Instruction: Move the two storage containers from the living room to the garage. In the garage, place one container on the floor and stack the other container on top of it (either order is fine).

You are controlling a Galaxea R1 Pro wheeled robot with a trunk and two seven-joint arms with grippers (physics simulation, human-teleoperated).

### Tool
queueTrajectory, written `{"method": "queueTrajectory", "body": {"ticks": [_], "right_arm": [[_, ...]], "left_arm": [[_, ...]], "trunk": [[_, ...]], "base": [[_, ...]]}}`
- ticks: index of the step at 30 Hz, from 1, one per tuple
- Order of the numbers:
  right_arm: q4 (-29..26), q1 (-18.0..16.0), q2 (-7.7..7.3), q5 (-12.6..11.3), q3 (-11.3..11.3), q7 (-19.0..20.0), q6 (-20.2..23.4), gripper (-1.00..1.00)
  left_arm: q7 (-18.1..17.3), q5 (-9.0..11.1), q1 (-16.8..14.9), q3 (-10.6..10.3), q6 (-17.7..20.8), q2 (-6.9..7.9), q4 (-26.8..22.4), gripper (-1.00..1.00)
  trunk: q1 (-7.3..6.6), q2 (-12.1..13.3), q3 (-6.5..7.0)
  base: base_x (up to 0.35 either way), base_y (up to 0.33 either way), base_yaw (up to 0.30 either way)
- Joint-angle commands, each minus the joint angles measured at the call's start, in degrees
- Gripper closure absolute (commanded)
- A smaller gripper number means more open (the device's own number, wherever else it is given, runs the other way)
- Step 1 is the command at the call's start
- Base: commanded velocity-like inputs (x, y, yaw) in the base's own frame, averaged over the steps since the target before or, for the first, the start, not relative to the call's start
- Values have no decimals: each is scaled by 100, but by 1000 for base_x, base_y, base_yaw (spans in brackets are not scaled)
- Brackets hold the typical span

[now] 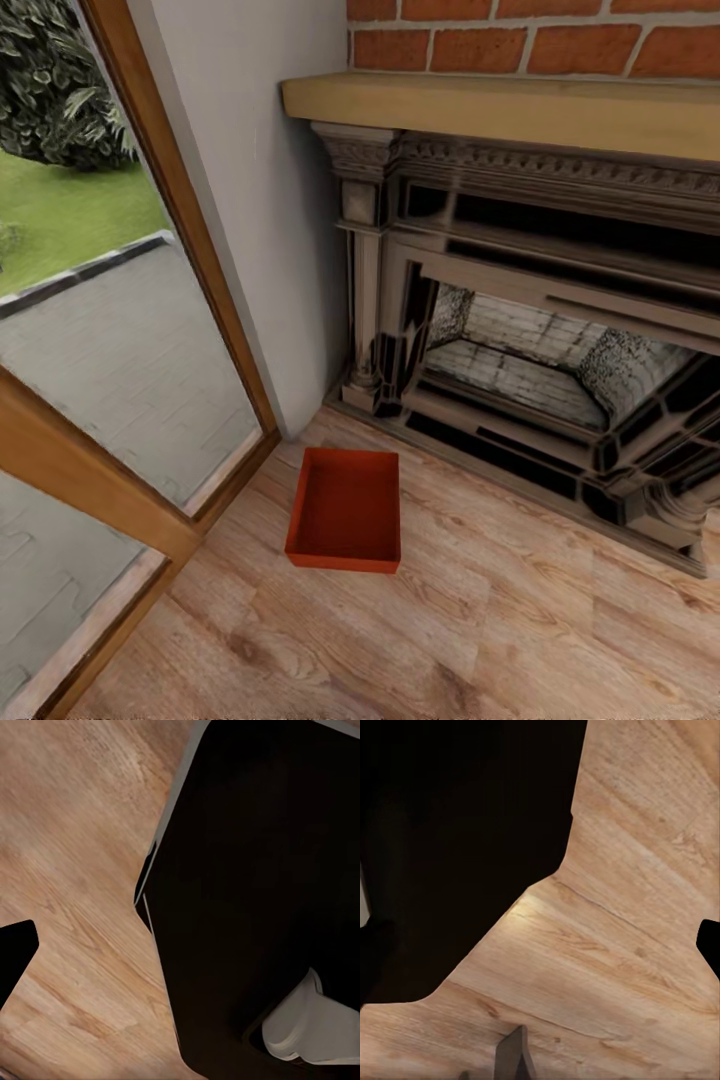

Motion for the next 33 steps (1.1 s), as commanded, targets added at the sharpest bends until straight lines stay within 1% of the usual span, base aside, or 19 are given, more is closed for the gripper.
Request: {"method": "queueTrajectory", "body": {"ticks": [1, 33], "right_arm": [[17, -5, 3, -46, 51, -8, -30, -100], [17, -5, 5, -46, 53, -8, -34, -100]], "left_arm": [[3, -2, -2, 29, -16, -1, 1, -100], [2, -11, -2, 29, -13, -1, -2, -100]], "trunk": [[1, -4, -14], [1, -4, -306]], "base": [[0, 0, 0], [0, 0, 0]]}}
